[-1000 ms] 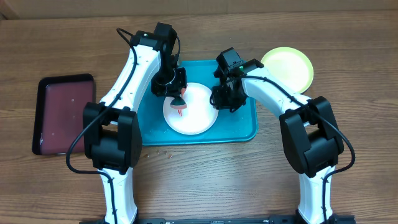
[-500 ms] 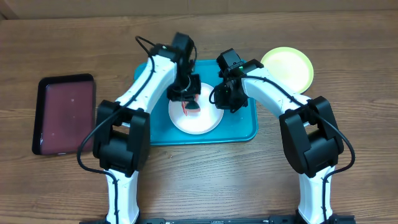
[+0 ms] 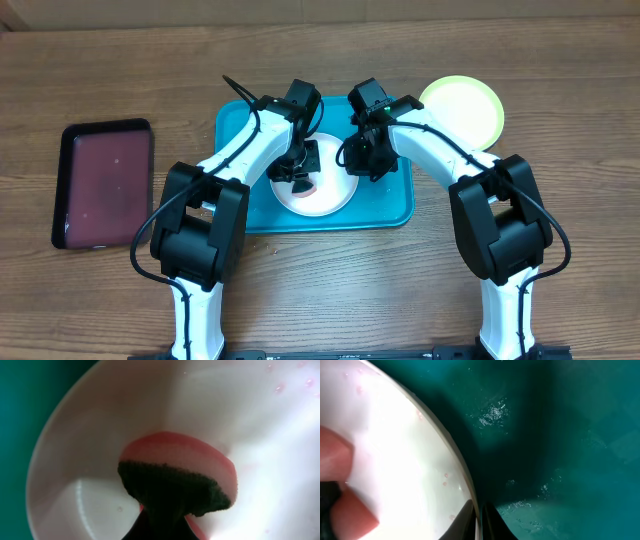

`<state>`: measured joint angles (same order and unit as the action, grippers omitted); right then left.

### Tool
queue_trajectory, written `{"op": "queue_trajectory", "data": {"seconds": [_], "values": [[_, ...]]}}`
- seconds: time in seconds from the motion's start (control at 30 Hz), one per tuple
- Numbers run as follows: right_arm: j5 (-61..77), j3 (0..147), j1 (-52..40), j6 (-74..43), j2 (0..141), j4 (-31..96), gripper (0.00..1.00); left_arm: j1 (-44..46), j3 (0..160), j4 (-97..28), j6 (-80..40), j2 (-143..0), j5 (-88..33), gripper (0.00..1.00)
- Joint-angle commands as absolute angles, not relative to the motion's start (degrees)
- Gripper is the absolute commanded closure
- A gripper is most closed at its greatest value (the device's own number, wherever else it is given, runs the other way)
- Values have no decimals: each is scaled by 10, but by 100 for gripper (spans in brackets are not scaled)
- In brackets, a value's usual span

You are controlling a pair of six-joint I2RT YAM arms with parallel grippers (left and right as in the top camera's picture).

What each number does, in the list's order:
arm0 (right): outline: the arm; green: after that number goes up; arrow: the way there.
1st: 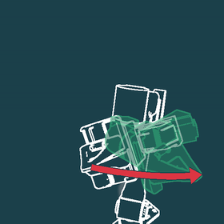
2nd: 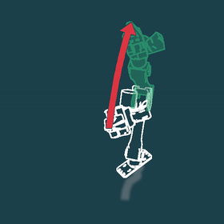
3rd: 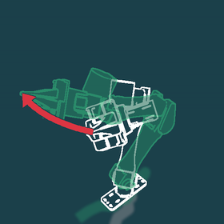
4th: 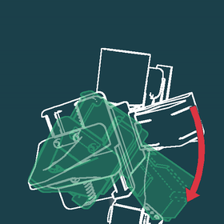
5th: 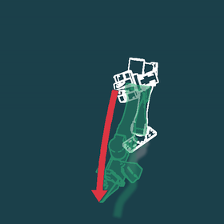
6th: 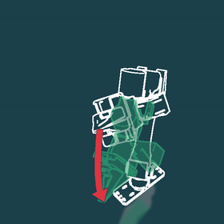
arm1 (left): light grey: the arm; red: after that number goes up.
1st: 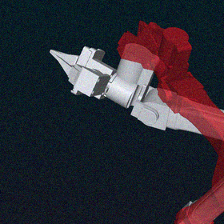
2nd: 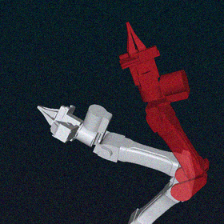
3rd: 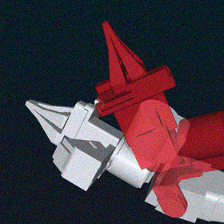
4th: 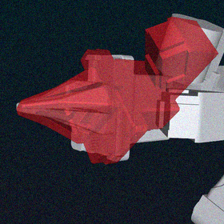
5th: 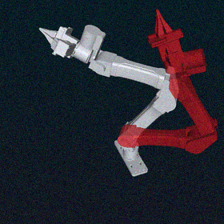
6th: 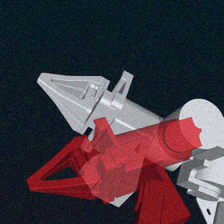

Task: Clean dirty plates on tray and stack at the side
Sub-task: 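Scrub the white plate with the sponge while the right gripper holds it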

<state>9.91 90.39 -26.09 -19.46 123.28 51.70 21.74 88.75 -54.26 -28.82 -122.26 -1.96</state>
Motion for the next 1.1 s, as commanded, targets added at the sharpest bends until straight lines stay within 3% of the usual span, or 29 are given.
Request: {"op": "queue_trajectory", "data": {"seconds": [0.0,0.33,0.6,0.77,0.9,1.07], "values": [[88,900,-262,-197,1236,518,92,197,868,-566,-267,-1244,99,96],[88,900,-262,-197,1236,518,92,191,934,-564,-262,-1244,114,96],[88,900,-262,-197,1236,509,92,198,897,-448,-262,-1244,-132,96],[88,900,-262,-198,1236,509,92,219,851,-418,-261,-1245,-205,96],[88,900,-262,-197,1236,510,92,231,834,-458,-201,-1245,-172,96],[88,900,-262,-197,1236,515,92,207,841,-531,-197,-1244,71,96]]}}
